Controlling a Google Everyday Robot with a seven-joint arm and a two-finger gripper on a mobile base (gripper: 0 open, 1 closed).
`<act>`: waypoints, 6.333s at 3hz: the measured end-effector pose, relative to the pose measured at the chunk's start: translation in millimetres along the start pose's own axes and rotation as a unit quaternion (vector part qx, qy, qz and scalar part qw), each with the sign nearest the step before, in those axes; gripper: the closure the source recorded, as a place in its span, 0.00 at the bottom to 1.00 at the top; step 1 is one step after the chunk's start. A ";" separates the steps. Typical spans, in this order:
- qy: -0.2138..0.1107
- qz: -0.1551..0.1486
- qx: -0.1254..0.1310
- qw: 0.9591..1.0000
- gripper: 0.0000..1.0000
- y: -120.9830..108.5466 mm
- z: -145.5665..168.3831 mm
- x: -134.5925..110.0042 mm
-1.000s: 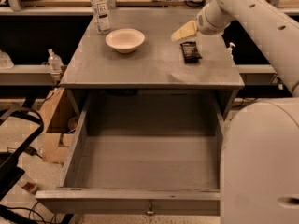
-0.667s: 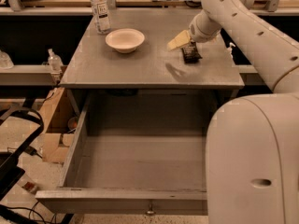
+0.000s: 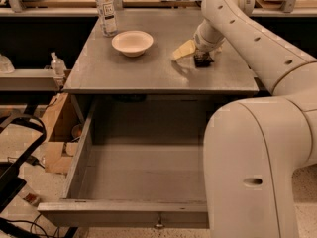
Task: Place rxbar chocolate into top drawer
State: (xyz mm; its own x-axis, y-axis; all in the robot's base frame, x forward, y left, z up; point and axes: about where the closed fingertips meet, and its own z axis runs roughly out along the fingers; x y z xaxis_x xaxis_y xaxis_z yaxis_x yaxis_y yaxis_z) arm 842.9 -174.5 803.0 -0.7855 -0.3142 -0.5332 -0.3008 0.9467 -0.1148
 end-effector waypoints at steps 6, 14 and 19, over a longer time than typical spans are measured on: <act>-0.042 -0.007 -0.006 0.999 1.00 -12.2 -65.0 -37.1; -0.198 -0.218 -0.283 0.913 1.00 174.7 -215.1 132.5; -0.074 -0.225 -0.484 0.842 1.00 297.3 -106.8 256.5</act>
Offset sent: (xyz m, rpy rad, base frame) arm 0.0000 0.0000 0.0069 0.0000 0.0000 0.0000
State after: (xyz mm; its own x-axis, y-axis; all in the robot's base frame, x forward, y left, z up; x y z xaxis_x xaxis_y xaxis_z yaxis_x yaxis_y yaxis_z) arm 494.2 18.9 721.6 -0.4189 -0.5463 -0.7253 -0.9068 0.2095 0.3659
